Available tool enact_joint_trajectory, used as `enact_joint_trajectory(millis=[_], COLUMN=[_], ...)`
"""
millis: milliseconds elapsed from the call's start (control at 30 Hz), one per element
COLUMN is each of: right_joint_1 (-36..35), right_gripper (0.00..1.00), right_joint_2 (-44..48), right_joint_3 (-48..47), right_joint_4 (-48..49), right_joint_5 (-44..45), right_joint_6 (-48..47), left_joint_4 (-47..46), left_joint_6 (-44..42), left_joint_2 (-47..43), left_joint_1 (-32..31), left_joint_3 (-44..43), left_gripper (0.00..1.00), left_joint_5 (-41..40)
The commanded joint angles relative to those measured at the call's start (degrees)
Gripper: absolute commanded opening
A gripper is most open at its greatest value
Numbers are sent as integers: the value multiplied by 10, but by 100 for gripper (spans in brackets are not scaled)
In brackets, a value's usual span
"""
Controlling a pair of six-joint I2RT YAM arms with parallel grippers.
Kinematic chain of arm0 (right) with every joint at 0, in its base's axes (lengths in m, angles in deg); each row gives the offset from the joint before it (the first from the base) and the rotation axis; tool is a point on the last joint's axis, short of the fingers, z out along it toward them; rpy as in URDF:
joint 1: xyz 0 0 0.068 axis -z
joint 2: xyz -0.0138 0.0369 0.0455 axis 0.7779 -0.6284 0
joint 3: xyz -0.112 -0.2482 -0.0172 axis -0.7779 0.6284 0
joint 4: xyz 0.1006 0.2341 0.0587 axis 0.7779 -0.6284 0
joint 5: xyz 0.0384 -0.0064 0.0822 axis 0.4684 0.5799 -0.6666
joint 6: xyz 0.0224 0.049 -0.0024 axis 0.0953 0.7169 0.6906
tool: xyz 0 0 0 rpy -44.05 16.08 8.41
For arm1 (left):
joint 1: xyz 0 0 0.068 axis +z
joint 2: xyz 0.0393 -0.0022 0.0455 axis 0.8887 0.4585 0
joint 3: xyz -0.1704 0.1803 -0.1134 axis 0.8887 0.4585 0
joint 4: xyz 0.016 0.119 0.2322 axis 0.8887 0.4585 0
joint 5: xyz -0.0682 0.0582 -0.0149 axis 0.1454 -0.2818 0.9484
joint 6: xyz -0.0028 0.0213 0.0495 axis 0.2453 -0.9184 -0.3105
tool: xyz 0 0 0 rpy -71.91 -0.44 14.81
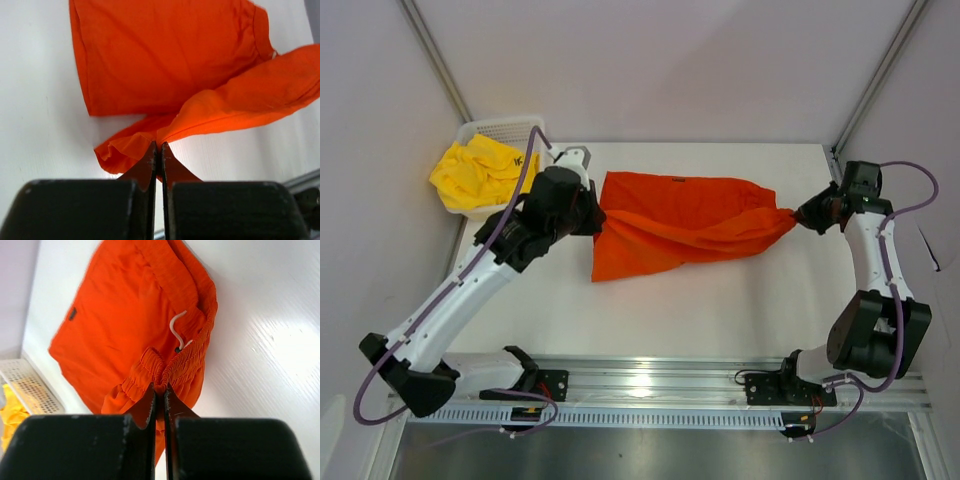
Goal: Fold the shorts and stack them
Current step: Fold the shorts
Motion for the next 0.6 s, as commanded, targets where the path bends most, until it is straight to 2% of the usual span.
enact_joint_trajectory(millis=[0, 267, 567], right_joint_1=[9, 17, 15], right_gripper=[0, 0, 0], right_joint_2=[-23, -101, -199], right_joint_3=[-68, -135, -201], right_joint_4=[7, 33, 61], right_joint_5=[-14, -27, -44], right_joint_6=[29, 67, 83], left_joint_4=[-35, -59, -73], left_joint_6=[-40, -62, -57], left_joint_2=[32, 150, 268], left_joint_1=[41, 106, 151], left_joint_3=[-71, -186, -256], left_gripper=[0, 0, 0], left_joint_5=[17, 66, 111])
